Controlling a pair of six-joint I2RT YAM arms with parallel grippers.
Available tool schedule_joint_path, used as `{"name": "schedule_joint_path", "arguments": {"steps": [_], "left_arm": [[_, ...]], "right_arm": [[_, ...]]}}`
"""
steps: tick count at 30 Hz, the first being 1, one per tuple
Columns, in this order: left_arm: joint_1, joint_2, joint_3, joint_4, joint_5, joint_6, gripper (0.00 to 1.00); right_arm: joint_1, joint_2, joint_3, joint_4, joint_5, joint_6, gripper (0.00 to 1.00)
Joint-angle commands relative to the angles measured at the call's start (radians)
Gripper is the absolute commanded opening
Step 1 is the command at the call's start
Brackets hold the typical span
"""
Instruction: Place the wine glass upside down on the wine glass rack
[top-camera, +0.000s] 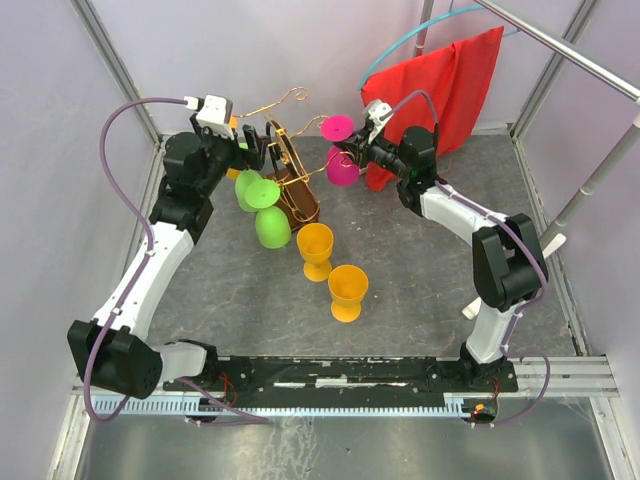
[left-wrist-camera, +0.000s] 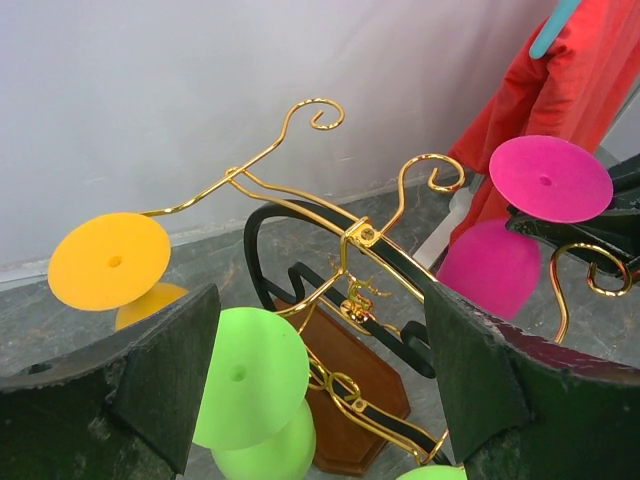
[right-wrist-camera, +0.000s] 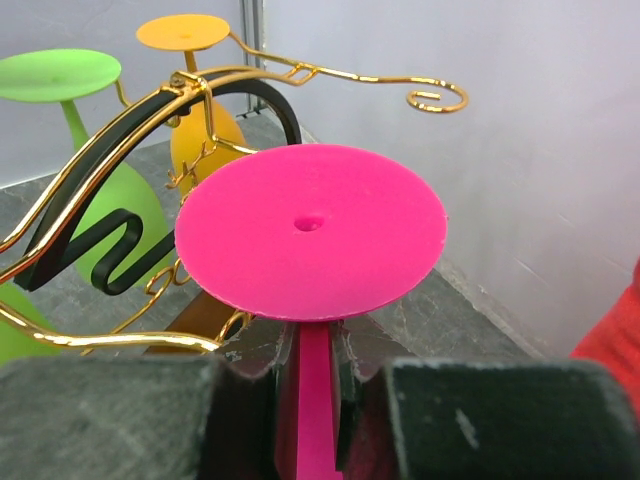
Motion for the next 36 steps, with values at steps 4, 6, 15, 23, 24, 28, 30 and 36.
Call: {"name": "schedule_joint_path", "arguments": {"steps": [4,6,15,23,24,28,30,36], "left_arm": [[0.006,-0.050,-0.014,0.050,-0.010,0.024,0.89],[0.007,-0.053,-0.019,0.051,-0.010,0.023,0.89],[0.006,-0.048,-0.021,0.052,-0.001,0.017,0.89],[0.006,-0.034,-0.012,0.062,0.011,0.012,0.89],[0.006,-0.032,-0.010,0.063,0.012,0.012,0.89],[0.006,-0.027,-0.010,0.068,0.016,0.010,0.89],[0.006,-0.026,-0.010,0.069,0.014,0.011,0.89],[0.005,-0.021,-0.010,0.070,0.019,0.010,0.89]], "right_arm": [[0.037,-0.112,-0.049,-0.033,0.027,-0.053,0.01],[0.043,-0.131,-0.069,-0.037,0.036,-0.056,0.01],[0.101,-0.230,-0.155,-0.066,0.094,-0.063,0.01],[0.191,-0.268,-0.192,-0.067,0.142,-0.048,0.01],[0.203,-0.268,-0.194,-0.066,0.147,-0.047,0.01],[0.236,-0.263,-0.197,-0.060,0.156,-0.036,0.01],[0.236,-0.270,-0.206,-0.054,0.173,-0.037,0.01],[0.230,-0.301,-0.216,-0.124,0.239,-0.096,0.01]]}}
